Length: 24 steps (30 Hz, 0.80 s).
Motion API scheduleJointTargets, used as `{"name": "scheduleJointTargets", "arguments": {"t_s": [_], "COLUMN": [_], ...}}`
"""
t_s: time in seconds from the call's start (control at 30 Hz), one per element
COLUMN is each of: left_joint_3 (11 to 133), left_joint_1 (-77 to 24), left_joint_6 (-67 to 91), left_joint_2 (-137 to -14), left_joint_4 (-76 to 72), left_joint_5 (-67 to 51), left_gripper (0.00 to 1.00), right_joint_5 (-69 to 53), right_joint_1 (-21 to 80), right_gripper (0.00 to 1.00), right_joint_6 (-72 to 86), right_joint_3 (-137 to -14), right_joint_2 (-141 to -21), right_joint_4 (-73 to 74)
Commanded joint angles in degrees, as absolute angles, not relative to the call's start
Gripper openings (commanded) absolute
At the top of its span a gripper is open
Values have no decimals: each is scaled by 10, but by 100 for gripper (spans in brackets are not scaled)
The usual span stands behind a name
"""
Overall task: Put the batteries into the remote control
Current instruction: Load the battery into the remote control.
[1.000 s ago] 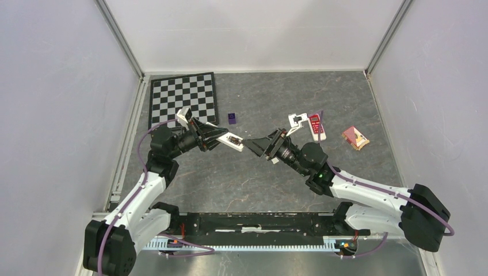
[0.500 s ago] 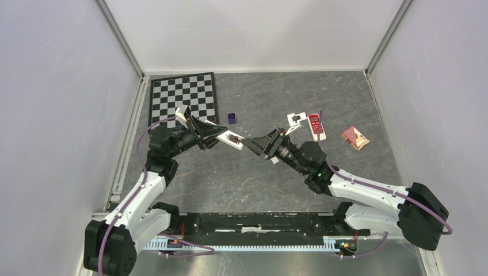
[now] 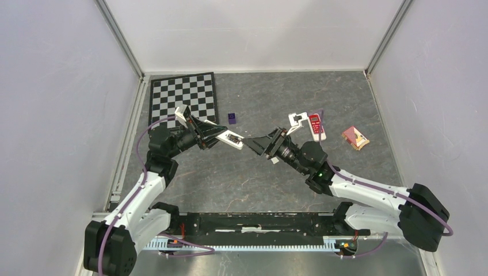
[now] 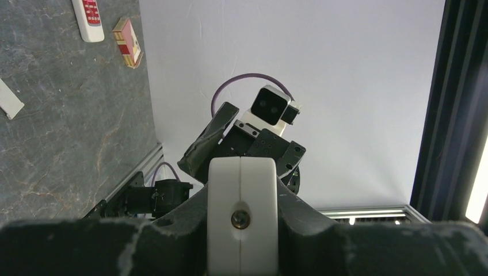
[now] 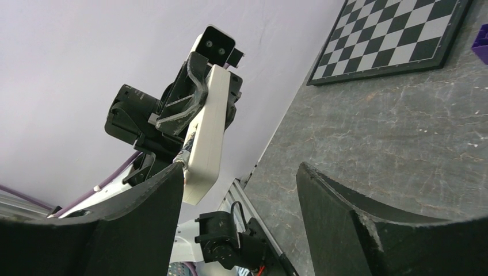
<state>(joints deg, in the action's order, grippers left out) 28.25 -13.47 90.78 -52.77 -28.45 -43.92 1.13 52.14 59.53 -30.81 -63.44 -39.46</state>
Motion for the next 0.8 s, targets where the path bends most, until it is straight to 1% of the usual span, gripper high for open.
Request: {"name": "scheduleJointTargets", "arguments": {"t_s": [0.0,0.17,0.5,0.77], "left_joint_3": [302,299,297,295], "left_joint_1": [-136,-136,-136,-136], "left_joint_6": [881,879,877,875], "left_joint_2": [-513,-513,-512,-514], "left_joint_4": [-304,-300,-299,-299], "left_joint_5": [-442,-436,-443,-445], "left_gripper": [2,2,2,2], "right_joint_5": [25,28,2,5], "right_joint_1": [515,514,514,514], "right_gripper": [77,78,80,80], "right_joint_6": [575,567,558,561], "right_joint_3": [-294,-292,-342,-350], "right_joint_2": [-602,-589,-628,-638], "right_joint_4": [-395,-396,-397,-399]}}
